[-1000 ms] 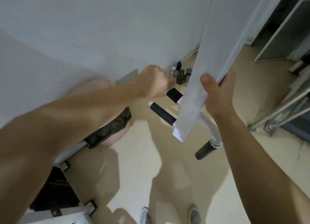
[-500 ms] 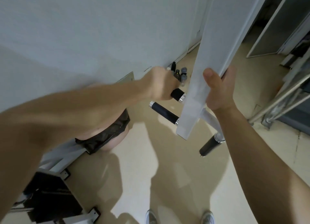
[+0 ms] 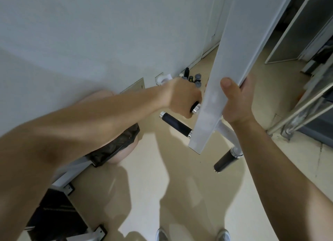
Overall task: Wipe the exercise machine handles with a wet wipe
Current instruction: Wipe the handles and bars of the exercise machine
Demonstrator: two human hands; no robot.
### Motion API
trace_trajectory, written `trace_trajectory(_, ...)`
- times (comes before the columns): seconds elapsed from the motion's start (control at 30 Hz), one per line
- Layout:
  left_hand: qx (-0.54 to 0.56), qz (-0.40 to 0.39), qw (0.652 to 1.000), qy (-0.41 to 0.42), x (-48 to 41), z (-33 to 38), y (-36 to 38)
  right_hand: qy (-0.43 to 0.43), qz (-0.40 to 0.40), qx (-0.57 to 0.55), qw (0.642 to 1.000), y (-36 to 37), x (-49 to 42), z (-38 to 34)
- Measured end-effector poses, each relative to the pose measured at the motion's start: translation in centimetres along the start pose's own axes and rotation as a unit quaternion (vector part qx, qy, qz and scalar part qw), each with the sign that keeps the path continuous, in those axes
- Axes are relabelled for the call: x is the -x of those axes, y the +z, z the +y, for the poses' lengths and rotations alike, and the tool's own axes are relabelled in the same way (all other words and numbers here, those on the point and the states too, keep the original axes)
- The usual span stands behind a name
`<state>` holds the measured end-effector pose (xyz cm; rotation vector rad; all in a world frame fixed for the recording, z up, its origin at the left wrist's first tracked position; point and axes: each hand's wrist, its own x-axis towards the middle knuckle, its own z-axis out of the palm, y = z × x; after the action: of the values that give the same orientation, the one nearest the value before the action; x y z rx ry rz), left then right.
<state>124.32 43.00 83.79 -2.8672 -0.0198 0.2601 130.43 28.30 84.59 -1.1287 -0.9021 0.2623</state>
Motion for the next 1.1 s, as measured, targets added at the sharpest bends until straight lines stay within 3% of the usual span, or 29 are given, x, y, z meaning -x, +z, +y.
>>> trace_trajectory(0.1,-0.106,0.250,0.962,0.040,0.9,0.9,3.2,0.006,0.001,0.002,1.000,0.1,-0.1,0.0)
trace_trajectory(0.2,-0.029,0.374,0.924,0.075,0.1,0.8,4.3,0.011,0.007,-0.002,1.000,0.0,0.0,-0.1)
trace_trajectory(0.27,0.058,0.341,0.934,0.085,0.5,-0.3,3.8,0.004,0.004,0.001,1.000,-0.1,-0.1,-0.1)
trace_trajectory(0.4,-0.024,0.039,0.999,0.003,1.5,-3.6,-0.1,-0.007,0.007,-0.002,1.000,-0.4,-0.5,0.1)
trace_trajectory(0.5,0.055,-0.140,0.987,-0.052,-0.1,-4.3,-2.2,0.005,0.013,-0.011,1.000,-0.4,-0.5,0.3)
trace_trajectory(0.63,0.134,-0.271,0.950,-0.079,-2.0,-3.6,-2.7,0.007,0.012,-0.009,1.000,-0.5,-0.5,0.3)
trace_trajectory(0.73,0.080,-0.272,0.958,-0.053,-2.0,-3.1,-3.1,0.014,0.016,-0.015,1.000,-0.4,-0.3,0.3)
trace_trajectory(0.8,0.026,-0.212,0.975,-0.058,-1.6,-2.7,-2.5,0.016,0.018,-0.017,1.000,-0.4,-0.4,0.3)
trace_trajectory(0.87,-0.049,-0.036,0.997,-0.038,-0.5,-2.1,-0.7,0.011,0.014,-0.017,1.000,-0.5,-0.6,0.3)
trace_trajectory(0.93,-0.118,0.150,0.982,-0.016,0.4,-1.4,1.4,0.004,0.011,-0.014,1.000,-0.7,-0.7,0.4)
trace_trajectory(0.97,-0.142,0.197,0.970,-0.021,0.7,-1.2,1.7,0.004,0.012,-0.016,1.000,-0.7,-0.6,0.4)
trace_trajectory(1.0,-0.144,0.189,0.971,-0.018,0.6,-1.1,1.6,0.004,0.012,-0.018,1.000,-0.8,-0.6,0.5)
trace_trajectory(1.1,-0.080,-0.027,0.996,-0.025,-0.7,-1.2,-0.2,0.003,0.003,-0.008,1.000,-0.6,-0.8,0.4)
